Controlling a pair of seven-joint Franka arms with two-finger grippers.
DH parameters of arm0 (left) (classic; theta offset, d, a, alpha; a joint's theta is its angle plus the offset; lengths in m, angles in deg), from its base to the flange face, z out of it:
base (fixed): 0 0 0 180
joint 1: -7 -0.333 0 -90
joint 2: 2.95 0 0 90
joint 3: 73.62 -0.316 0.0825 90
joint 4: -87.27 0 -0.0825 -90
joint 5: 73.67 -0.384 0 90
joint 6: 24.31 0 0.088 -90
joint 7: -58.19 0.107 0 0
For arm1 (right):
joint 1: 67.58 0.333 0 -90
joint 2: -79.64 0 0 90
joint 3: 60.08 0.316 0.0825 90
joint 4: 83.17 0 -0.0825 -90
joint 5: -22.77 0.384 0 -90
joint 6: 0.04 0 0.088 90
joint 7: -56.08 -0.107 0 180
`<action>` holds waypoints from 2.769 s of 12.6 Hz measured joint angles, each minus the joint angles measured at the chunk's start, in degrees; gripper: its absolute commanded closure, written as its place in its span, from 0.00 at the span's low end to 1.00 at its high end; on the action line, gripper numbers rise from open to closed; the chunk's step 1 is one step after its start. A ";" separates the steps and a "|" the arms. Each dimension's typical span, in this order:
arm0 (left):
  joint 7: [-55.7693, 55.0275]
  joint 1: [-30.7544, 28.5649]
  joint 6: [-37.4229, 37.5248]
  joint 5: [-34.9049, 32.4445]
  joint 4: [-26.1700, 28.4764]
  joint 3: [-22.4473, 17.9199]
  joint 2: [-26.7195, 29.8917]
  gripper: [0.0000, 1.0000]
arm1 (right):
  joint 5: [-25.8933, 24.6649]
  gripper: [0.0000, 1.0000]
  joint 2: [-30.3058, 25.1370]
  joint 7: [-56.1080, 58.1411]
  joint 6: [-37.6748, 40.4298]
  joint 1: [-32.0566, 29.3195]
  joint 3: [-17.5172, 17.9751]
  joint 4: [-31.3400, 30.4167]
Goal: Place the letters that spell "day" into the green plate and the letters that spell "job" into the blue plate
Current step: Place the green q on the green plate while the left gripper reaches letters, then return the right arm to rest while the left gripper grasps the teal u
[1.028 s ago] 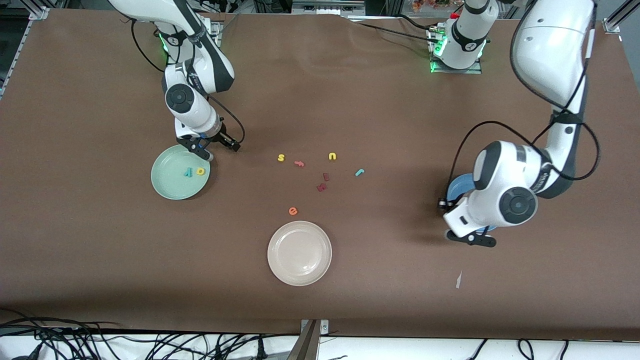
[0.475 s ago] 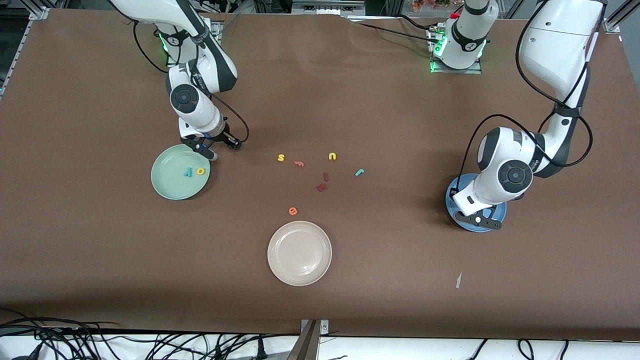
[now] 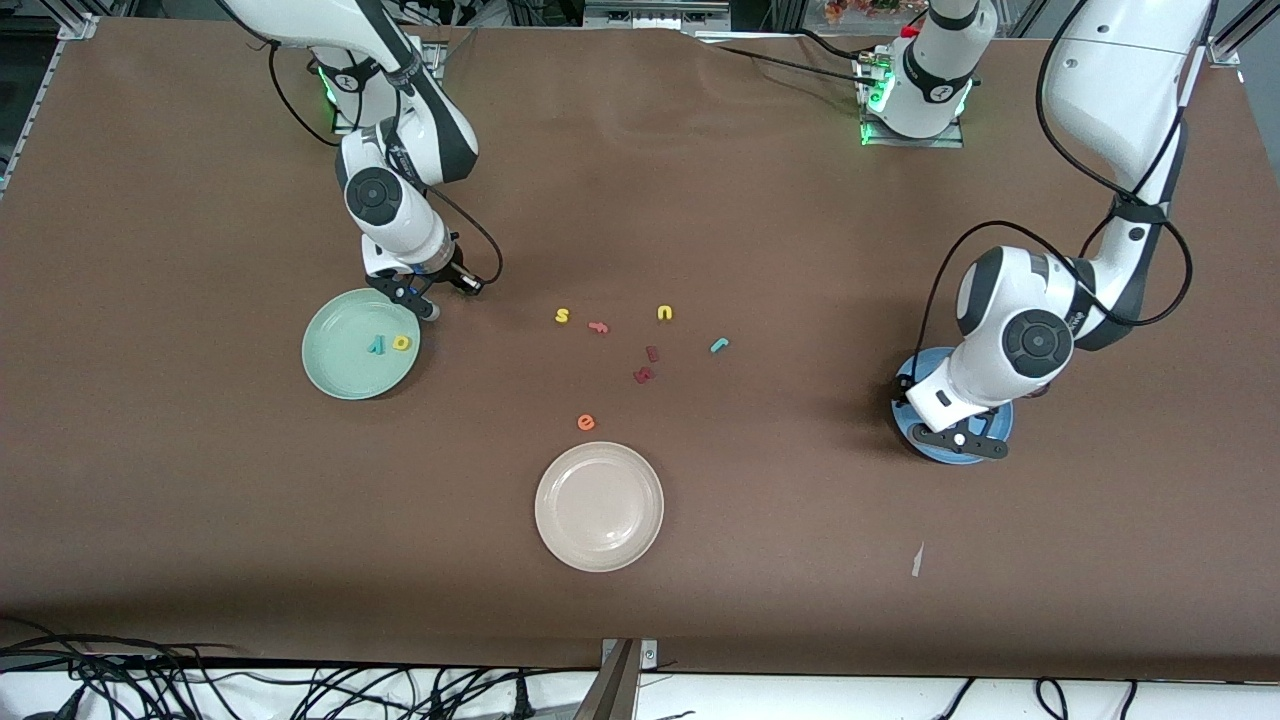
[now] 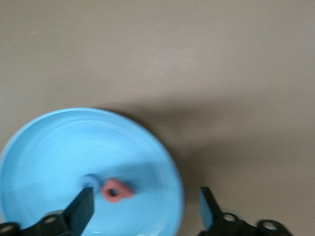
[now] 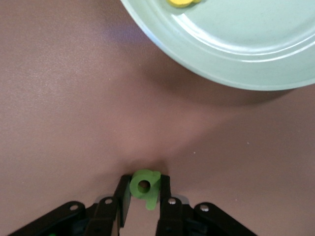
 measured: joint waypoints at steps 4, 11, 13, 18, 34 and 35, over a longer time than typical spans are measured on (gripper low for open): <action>-13.68 1.90 0.20 0.69 -0.14 6.91 0.11 0.00 | -0.05 0.94 -2.83 1.79 5.89 0.01 -1.11 2.52; -8.75 12.46 0.23 0.61 -1.71 7.93 -0.07 0.00 | -0.05 0.91 -4.91 31.22 22.22 -1.52 -18.56 11.62; 0.04 13.05 0.54 0.61 -1.72 7.90 -0.14 0.00 | -0.05 0.79 -2.04 33.75 20.84 -2.71 -19.00 12.92; 5.50 16.31 1.69 0.61 -1.71 8.02 -0.49 0.00 | -0.05 0.00 3.87 34.56 19.04 -3.08 -18.89 17.19; 0.85 20.81 -3.13 -2.90 -2.15 7.86 -8.36 0.24 | -0.14 0.00 1.03 56.03 62.06 -8.72 -24.08 64.14; 0.84 20.81 -3.15 -2.90 -2.22 7.86 -8.61 0.35 | -0.14 0.00 1.04 56.03 62.10 -8.72 -24.14 64.64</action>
